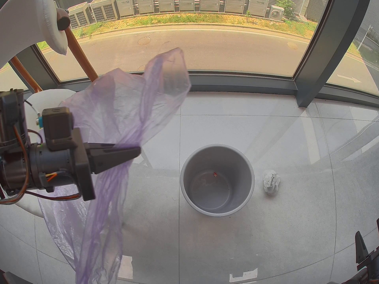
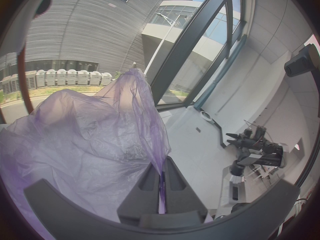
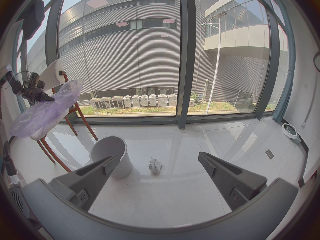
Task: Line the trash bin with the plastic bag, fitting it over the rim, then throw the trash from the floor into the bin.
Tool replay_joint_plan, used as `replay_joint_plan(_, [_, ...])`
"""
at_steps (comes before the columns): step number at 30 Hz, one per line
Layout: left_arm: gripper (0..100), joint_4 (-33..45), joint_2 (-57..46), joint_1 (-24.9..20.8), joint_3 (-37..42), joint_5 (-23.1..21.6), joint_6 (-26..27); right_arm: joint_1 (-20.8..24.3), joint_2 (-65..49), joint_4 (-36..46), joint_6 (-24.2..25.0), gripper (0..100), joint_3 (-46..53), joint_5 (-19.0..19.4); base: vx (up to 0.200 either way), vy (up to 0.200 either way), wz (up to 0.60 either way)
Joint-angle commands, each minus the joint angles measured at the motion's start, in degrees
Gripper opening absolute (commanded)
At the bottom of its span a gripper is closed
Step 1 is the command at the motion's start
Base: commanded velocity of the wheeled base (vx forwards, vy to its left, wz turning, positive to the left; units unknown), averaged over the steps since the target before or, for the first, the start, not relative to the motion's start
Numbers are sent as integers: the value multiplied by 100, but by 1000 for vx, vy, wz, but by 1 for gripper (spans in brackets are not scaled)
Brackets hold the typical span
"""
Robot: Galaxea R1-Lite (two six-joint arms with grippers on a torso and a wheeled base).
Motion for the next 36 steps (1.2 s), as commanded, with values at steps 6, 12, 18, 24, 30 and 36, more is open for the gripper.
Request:
replay_joint_plan(6, [0,-3,1197,-1201,-836,13,-140,0,-88,-7,12,100,101,0,0,0,0])
replay_joint_plan(12, [0,-12,1637,-1491,-1267,21,-140,0,-88,-7,30,100,101,0,0,0,0])
replay_joint_plan(18, [0,-12,1769,-1526,-1381,21,-157,0,-88,-7,39,100,101,-8,0,0,0])
replay_joint_plan(24, [0,-3,1883,-1430,-1337,30,-157,0,-79,-7,39,100,101,-8,0,0,0])
replay_joint_plan(30, [0,-3,2111,-1386,-1337,13,-166,0,-88,-7,30,100,101,-8,0,0,0])
replay_joint_plan(36, [0,-12,2436,-1236,-1328,39,-43,0,-88,-7,30,100,101,0,0,0,0])
